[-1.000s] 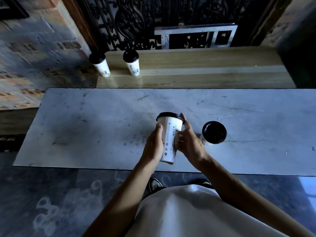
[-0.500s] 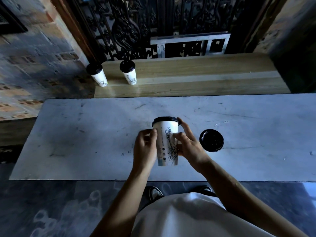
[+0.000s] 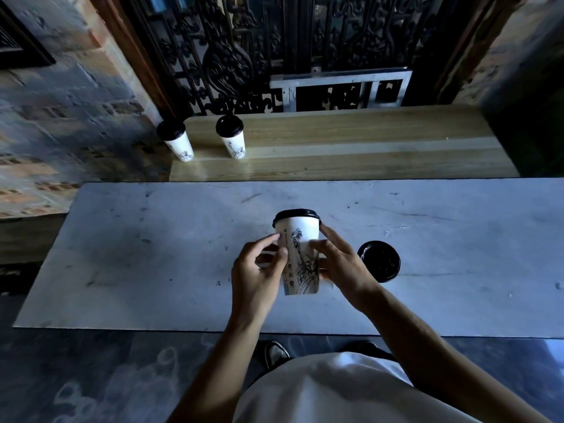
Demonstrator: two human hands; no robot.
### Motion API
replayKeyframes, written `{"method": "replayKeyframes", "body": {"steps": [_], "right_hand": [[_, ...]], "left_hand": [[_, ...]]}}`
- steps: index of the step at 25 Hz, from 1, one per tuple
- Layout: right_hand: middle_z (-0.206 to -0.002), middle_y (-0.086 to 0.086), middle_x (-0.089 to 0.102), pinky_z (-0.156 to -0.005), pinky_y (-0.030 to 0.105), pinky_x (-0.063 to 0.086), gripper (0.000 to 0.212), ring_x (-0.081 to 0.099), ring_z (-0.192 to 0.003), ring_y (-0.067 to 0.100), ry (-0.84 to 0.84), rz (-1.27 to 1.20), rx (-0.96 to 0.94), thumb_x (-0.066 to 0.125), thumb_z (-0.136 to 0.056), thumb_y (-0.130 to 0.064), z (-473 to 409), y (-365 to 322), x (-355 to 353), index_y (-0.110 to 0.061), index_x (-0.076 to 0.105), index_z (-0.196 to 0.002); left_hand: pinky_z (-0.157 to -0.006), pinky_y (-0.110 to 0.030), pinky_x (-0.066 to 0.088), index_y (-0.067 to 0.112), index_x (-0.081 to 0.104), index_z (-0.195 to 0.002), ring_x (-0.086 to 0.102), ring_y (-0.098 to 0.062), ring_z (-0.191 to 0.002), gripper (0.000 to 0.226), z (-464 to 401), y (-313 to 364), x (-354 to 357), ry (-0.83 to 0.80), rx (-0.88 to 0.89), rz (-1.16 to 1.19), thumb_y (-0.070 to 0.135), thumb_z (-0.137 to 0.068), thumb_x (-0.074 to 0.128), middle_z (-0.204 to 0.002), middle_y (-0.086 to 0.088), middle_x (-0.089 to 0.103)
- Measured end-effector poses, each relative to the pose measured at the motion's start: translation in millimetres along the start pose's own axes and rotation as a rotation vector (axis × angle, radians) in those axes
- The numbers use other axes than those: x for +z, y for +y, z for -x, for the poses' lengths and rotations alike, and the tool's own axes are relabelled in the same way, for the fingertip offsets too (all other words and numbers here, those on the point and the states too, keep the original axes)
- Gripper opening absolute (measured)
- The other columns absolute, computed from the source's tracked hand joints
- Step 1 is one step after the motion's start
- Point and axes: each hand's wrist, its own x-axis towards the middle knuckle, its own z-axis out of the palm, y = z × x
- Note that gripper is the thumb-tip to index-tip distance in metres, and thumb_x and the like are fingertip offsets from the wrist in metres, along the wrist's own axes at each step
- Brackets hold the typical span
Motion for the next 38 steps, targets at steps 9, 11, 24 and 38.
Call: {"method": "replayKeyframes", "body": {"steps": [9,11,24,38], "right_hand": [[-0.11,0.016,0.075,-0.073,0.027,0.058,0.05,0.07,-0.092,0.025,0.019,-0.063,0.012,0.052,-0.1,-0.009,-5,8,-6,-0.028,0.045,-0.146],[-0.116,0.018,0.076,-0.079,0.031,0.059,0.045,0.073,-0.098,0.028,0.007,-0.048,0.013,0.058,-0.093,-0.018,-5,8,-7,-0.016,0.058,-0.138],[-0.109,0.018,0.078,-0.081,0.041,0.06,0.045,0.073,-0.087,0.027,-0.007,-0.007,-0.047,0.046,-0.096,0.004,-11,8,-20,-0.016,0.061,-0.133],[-0.122,0.022,0.07,-0.092,0.046,0.058,0.052,0.068,-0.115,0.04,-0.043,-0.015,-0.069,0.071,-0.08,-0.019,-11,18,-27,-0.011,0.062,-0.13]], "left_hand": [[-0.084,-0.033,0.061,0.027,0.076,-0.108,0.073,-0.008,-0.093,0.027,-6,-1,-3,0.03,0.007,0.019,0.008,-0.089,0.073,-0.106,0.008,0.078],[-0.084,-0.035,0.062,0.027,0.077,-0.107,0.074,-0.009,-0.093,0.026,-8,-2,-2,0.038,0.007,0.023,0.009,-0.09,0.072,-0.106,0.007,0.078],[-0.081,-0.026,0.06,0.02,0.075,-0.11,0.073,-0.004,-0.086,0.027,-7,6,-1,0.049,0.053,0.016,0.004,-0.088,0.072,-0.097,0.002,0.076],[-0.081,-0.025,0.057,0.033,0.072,-0.1,0.075,-0.007,-0.094,0.018,-4,8,4,0.002,-0.073,0.103,0.024,-0.086,0.077,-0.099,0.009,0.079]]}}
